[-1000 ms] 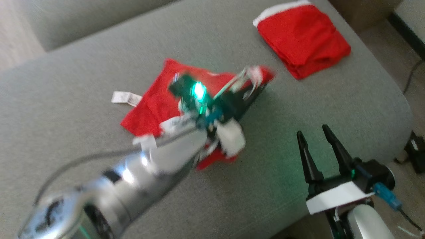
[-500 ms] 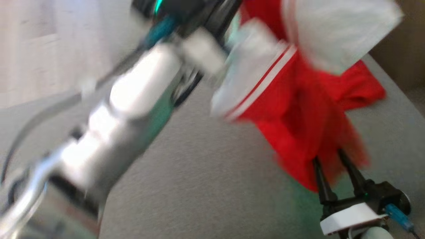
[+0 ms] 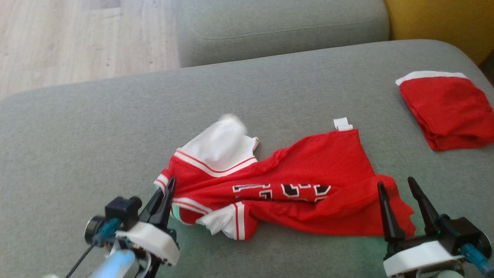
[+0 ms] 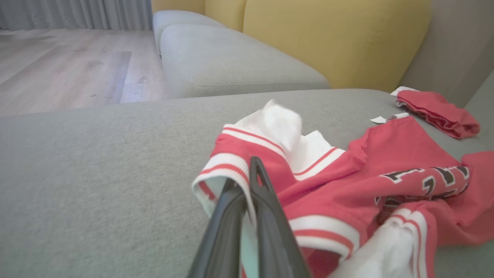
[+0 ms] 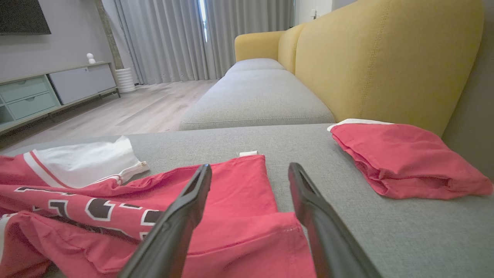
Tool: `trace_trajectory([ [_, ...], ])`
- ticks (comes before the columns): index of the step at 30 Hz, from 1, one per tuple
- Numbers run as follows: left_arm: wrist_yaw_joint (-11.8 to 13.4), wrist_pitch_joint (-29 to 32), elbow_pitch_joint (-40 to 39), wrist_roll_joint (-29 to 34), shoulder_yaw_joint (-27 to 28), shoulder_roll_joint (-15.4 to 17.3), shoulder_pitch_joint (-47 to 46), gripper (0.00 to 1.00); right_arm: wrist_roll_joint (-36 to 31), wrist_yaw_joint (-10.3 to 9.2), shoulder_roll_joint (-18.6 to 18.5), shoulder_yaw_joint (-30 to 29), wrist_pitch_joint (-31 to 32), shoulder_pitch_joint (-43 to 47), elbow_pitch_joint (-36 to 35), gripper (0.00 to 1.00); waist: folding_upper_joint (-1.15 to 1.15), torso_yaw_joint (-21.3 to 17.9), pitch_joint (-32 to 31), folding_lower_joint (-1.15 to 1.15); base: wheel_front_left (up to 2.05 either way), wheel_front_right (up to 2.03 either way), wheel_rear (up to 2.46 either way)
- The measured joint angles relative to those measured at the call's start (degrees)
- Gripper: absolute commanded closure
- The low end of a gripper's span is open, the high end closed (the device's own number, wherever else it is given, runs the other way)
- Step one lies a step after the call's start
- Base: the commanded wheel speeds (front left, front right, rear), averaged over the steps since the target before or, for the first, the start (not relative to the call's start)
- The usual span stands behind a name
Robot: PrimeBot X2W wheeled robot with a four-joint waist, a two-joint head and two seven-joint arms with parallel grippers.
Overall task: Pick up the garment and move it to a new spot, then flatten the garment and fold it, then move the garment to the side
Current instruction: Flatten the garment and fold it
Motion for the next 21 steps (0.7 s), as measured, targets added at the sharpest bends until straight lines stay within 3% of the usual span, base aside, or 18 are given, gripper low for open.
trace_trajectory([
  [2, -0.02, 0.00, -0.93, 0.70, 1.33, 0.21, 1.69, 1.00, 0.00, 0.00, -0.01, -0.25, 0.00, 0.28, 0.00, 0.00, 0.00, 0.69, -0.11, 0.00, 0.00, 0.00, 0.00],
  [4, -0.02, 0.00, -1.30, 0.70, 2.48, 0.20, 2.91, 0.54, -0.01, 0.00, -0.08, -0.31, 0.00, 0.98, 0.01, 0.00, 0.00, 1.20, -0.44, 0.00, 0.00, 0.00, 0.00],
  [5, -0.03, 0.00, -1.29, 0.70, 2.99, 0.18, 3.42, 0.00, -0.02, 0.00, -0.09, -0.30, 0.00, 1.32, 0.09, 0.00, 0.00, 1.40, -0.62, 0.00, 0.00, 0.00, 0.00],
  [11, -0.08, 0.27, -1.33, 1.43, 3.31, 0.73, 3.79, 0.00, -0.33, 0.00, -0.15, -0.22, 0.00, 1.57, 0.18, 0.00, 0.00, 1.99, -1.02, 0.00, 0.00, 0.00, 0.00],
  [17, 0.29, 3.49, -3.92, 6.25, 3.12, 5.26, -3.56, 0.00, -0.32, 0.00, -0.89, 0.08, 0.00, 1.53, -0.11, 0.00, 0.00, 2.06, 0.35, 0.00, 0.00, 0.00, 0.00],
  [20, -2.47, 7.64, -4.89, 8.53, 1.37, 5.89, -12.13, 0.00, -0.32, 0.00, -1.29, 0.76, 0.01, 1.09, -0.33, 0.00, 0.00, 1.84, 1.77, 0.00, 0.00, 0.00, 0.00],
  [21, -4.79, 10.81, -4.58, 8.67, 0.10, 5.37, -17.19, 0.00, -0.31, 0.00, -1.65, 1.23, 0.01, 0.34, -0.65, 0.00, 0.00, 1.53, 2.94, 0.01, 0.00, 0.00, 0.00],
])
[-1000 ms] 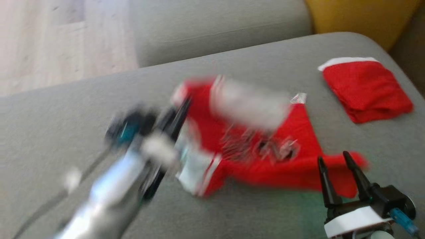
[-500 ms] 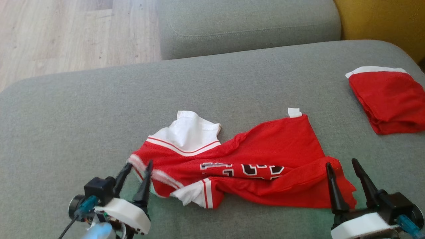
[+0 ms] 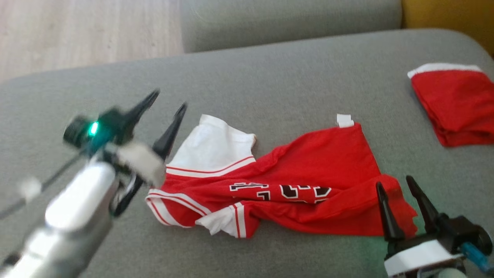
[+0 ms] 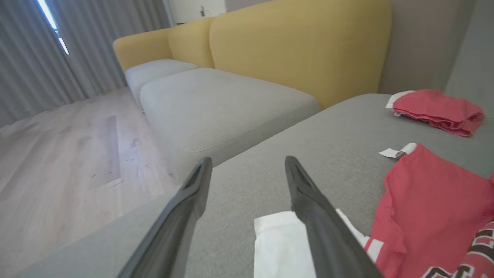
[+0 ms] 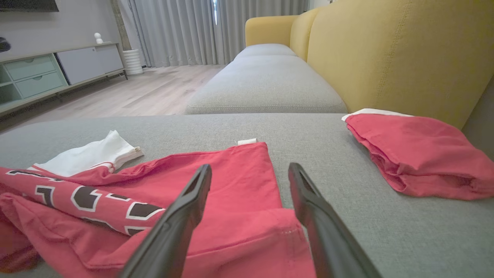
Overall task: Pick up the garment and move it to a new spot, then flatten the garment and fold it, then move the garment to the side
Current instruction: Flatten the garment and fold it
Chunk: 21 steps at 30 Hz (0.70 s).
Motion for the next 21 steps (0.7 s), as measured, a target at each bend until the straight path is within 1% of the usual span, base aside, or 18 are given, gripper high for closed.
trace_trajectory([
  [1, 0.00, 0.00, 0.00, 0.00, 0.00, 0.00, 0.00, 0.00, 0.00, 0.00, 0.00, 0.00, 0.00, 0.00, 0.00, 0.00, 0.00, 0.00, 0.00, 0.00, 0.00, 0.00, 0.00],
  [2, -1.76, 3.00, 2.07, -0.02, -1.15, -1.00, -3.97, 0.00, 0.04, 0.00, -0.63, 0.63, 0.00, -1.12, -0.10, 0.00, 0.00, -0.52, 1.31, 0.00, 0.00, 0.00, 0.00],
  [5, -3.24, 6.82, 6.65, -0.08, -3.55, -1.89, -8.08, 0.00, 0.21, 0.00, -1.18, 1.68, -0.01, -3.50, -0.19, 0.00, 0.00, -1.77, 3.51, 0.01, 0.00, 0.00, 0.00],
  [7, -3.82, 8.45, 9.73, -0.09, -5.10, -2.30, -10.05, 0.00, 0.51, 0.00, -1.18, 2.16, -0.01, -5.08, -0.35, 0.00, 0.00, -2.81, 5.00, 0.01, 0.00, 0.00, 0.00],
  [10, -3.89, 10.38, 14.73, -0.08, -7.99, -2.42, -12.38, 0.00, 0.64, 0.00, -1.19, 2.34, -0.01, -6.82, -0.37, 0.00, 0.00, -4.62, 7.03, 0.01, 0.00, 0.00, 0.00],
  [14, -4.31, 10.73, 20.58, 0.05, -10.42, -2.42, -13.40, 0.00, 1.01, 0.00, -1.16, 2.82, -0.01, -7.31, -0.16, 0.00, 0.00, -7.18, 8.96, 0.01, 0.00, 0.00, 0.00],
  [16, -4.31, 9.94, 23.07, 0.79, -11.69, -2.35, -13.44, 0.00, 1.02, 0.00, -1.14, 3.09, -0.01, -7.68, -0.01, 0.00, 0.00, -8.40, 9.67, 0.01, 0.00, 0.00, 0.00],
  [21, -4.31, 8.67, 26.54, -0.59, -13.86, -2.38, -13.56, 0.00, 1.85, 0.00, -1.03, 2.90, -0.01, -8.01, -0.01, 0.00, 0.00, -10.56, 10.97, 0.00, 0.00, 0.00, 0.00],
])
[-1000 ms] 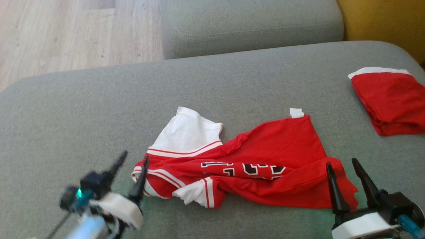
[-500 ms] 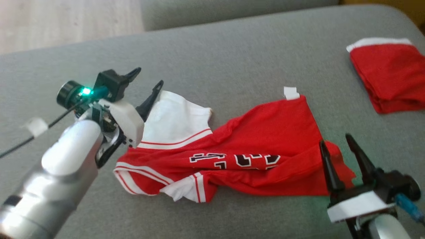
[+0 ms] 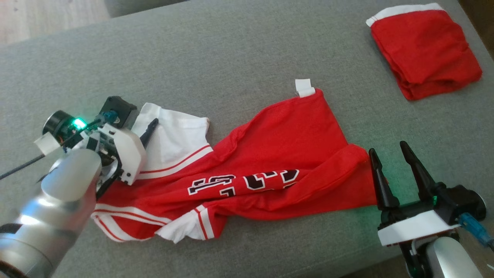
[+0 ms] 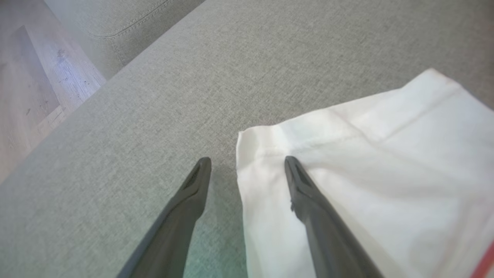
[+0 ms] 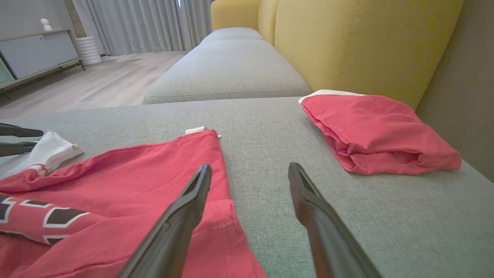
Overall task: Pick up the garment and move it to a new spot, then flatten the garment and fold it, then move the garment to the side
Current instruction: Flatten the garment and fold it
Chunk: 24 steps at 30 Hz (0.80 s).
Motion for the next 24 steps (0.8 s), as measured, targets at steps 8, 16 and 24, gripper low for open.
trace_trajectory([
  [8, -0.01, -1.04, 2.44, -2.26, -3.52, -0.10, -2.91, 1.00, 0.18, 0.00, 0.01, -0.32, 0.00, -0.99, -0.08, 0.00, 0.00, -0.44, 1.28, 0.00, 0.00, 0.00, 0.00],
  [16, -0.01, -4.75, 2.52, -4.52, -6.94, 0.65, -3.24, 1.00, 0.16, 0.00, 0.04, -1.56, 0.00, -0.83, 0.05, 0.00, 0.00, 2.29, 0.11, 0.00, 0.00, 0.00, 0.00],
  [24, -0.02, -7.70, 5.01, -4.52, -8.32, 4.04, -3.65, 1.00, 0.16, 0.00, 0.00, -3.76, 0.00, 0.27, 0.69, 0.00, 0.00, 6.86, -3.20, -0.01, 0.00, 0.00, 0.00],
])
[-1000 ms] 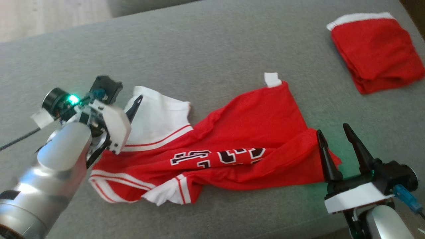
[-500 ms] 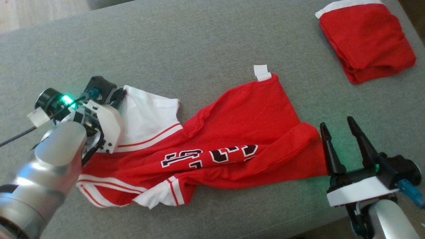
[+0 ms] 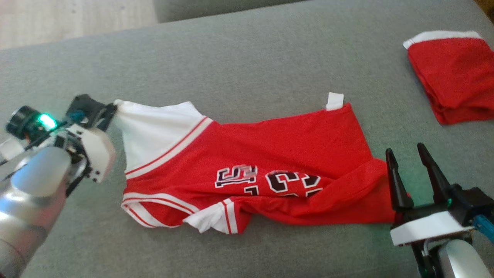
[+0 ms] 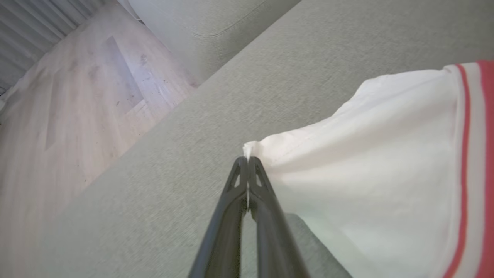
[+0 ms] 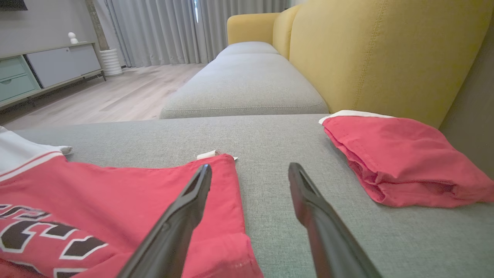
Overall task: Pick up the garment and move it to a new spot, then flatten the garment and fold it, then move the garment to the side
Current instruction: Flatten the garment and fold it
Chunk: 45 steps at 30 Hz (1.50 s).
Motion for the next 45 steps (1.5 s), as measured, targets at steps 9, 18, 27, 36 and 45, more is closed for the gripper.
trace_trajectory([
  [9, 0.94, -3.65, 1.32, 0.56, 0.05, 3.63, -2.76, 1.00, 0.66, 0.00, -2.56, 0.78, 0.00, 0.44, 2.26, 0.00, 0.00, 3.77, -1.75, -0.01, 0.00, 0.00, 0.00],
  [18, 3.14, -5.91, 1.13, 1.24, 0.10, 3.23, -5.38, 1.00, 7.32, 0.00, -8.32, 8.79, 0.01, -14.38, 16.30, 0.00, 0.00, 6.22, 0.97, 0.01, 0.00, 0.00, 0.00],
  [27, 3.31, -5.91, 0.92, 1.59, -0.25, 0.59, -7.64, 1.00, 17.05, 0.00, -12.74, 21.12, 7.03, -30.12, 28.86, 0.00, 0.00, 9.72, 3.36, 0.01, 0.00, 0.00, 0.00],
  [36, 2.63, -6.66, 1.46, 2.11, -0.86, -1.37, -9.75, 1.00, 26.40, 0.00, -17.96, 35.62, 10.67, -35.57, 31.95, 0.07, 0.00, 12.20, 4.71, 0.01, 0.00, 0.00, 0.00],
  [45, 2.07, -7.39, 2.99, 2.11, -1.85, -2.26, -9.96, 1.00, 32.79, 0.00, -20.11, 44.66, 8.51, -40.04, 34.41, 1.00, 0.00, 13.45, 4.89, 0.01, 0.00, 0.00, 0.00],
])
